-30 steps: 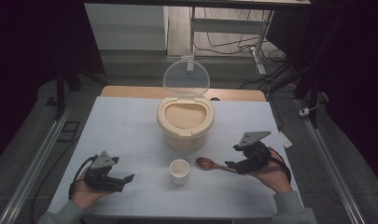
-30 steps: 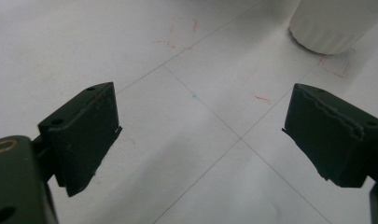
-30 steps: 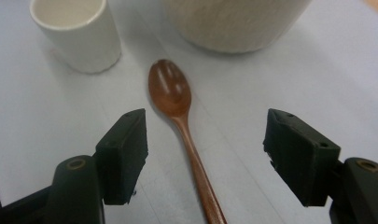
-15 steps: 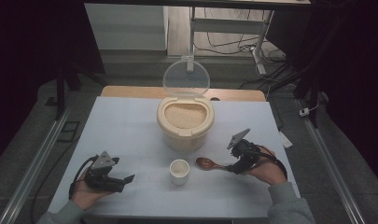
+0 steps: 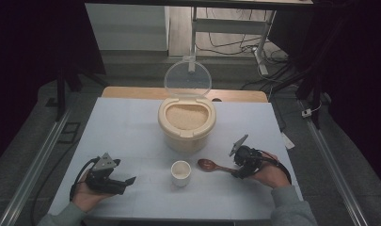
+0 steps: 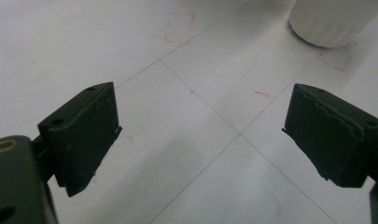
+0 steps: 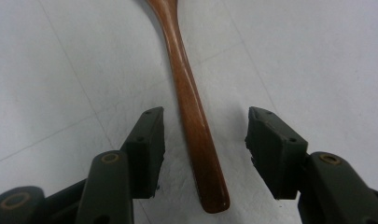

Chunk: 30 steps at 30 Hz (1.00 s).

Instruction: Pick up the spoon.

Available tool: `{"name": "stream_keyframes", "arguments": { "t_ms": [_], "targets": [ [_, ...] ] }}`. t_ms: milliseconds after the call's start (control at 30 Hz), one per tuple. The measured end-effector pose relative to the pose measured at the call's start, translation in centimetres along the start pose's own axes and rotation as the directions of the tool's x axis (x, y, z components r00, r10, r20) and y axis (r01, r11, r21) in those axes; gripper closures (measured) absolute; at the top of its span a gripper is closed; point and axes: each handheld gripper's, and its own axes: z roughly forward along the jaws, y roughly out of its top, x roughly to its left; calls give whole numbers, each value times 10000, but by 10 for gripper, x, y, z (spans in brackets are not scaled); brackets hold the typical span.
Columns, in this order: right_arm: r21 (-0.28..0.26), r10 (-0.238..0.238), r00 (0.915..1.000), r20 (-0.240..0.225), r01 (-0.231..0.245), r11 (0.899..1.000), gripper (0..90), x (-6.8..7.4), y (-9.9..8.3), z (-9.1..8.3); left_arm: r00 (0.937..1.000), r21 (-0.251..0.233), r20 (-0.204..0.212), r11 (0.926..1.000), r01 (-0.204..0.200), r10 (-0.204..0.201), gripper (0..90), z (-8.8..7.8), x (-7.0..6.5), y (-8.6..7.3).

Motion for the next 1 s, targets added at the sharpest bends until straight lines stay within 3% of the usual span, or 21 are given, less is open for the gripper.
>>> {"name": "stream_keyframes", "arguments": {
  "t_ms": [233, 267, 433, 633, 833, 1000],
  "targets": [
    [198, -113, 9998, -187, 116, 9997, 629, -1, 3, 3, 10000, 27, 3, 10000, -21, 21, 102, 0, 0, 0],
    [214, -325, 9992, -227, 330, 9992, 688, -2, 3, 2, 10000, 19, 5, 10000, -16, 16, 102, 0, 0, 0],
    [366, -673, 9977, -60, 675, 9971, 774, 3, 6, 3, 10000, 15, 2, 10000, -28, 28, 102, 0, 0, 0],
    [630, -1158, 9930, 219, 1142, 9915, 784, 9, 9, 4, 10000, 31, 0, 10000, -54, 54, 102, 0, -1, 0],
    [521, -1857, 9810, 561, 1829, 9818, 786, 14, 7, 2, 10000, 41, -19, 10000, -18, 18, 102, 0, 0, -1],
    [48, -1701, 9827, 739, 1702, 9854, 787, 17, 1, -4, 10000, 44, -49, 10000, -17, 17, 102, 0, 1, -1]
  ]
}}
